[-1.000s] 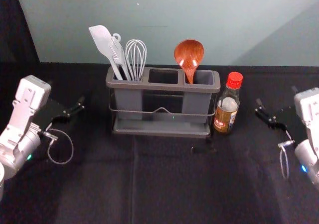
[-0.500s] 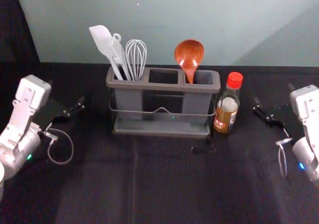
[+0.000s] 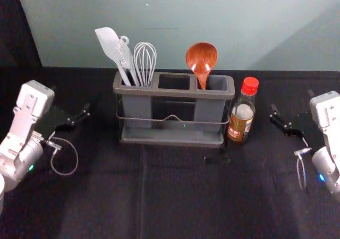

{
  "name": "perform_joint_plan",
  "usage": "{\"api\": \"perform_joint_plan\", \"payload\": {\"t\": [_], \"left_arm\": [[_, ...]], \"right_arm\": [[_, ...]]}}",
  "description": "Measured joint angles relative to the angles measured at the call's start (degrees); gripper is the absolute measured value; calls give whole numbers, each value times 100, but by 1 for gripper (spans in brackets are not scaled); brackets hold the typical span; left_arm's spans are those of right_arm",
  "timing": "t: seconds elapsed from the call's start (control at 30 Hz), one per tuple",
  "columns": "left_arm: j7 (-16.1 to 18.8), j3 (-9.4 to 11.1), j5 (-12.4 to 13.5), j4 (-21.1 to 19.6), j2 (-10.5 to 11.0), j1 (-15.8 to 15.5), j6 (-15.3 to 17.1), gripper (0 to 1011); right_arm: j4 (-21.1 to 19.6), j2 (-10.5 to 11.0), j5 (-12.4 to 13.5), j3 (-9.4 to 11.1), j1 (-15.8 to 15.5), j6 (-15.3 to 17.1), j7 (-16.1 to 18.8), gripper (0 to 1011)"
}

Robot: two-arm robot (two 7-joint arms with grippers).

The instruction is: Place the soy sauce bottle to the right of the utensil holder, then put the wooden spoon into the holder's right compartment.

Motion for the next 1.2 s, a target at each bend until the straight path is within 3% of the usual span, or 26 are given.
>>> {"api": "perform_joint_plan", "payload": {"t": [1.2], "left_arm": [[0,0,0,0,0,0,0,1005]], "right_arm": [[-7,0,9,3,-7,-9,3,1000]]}}
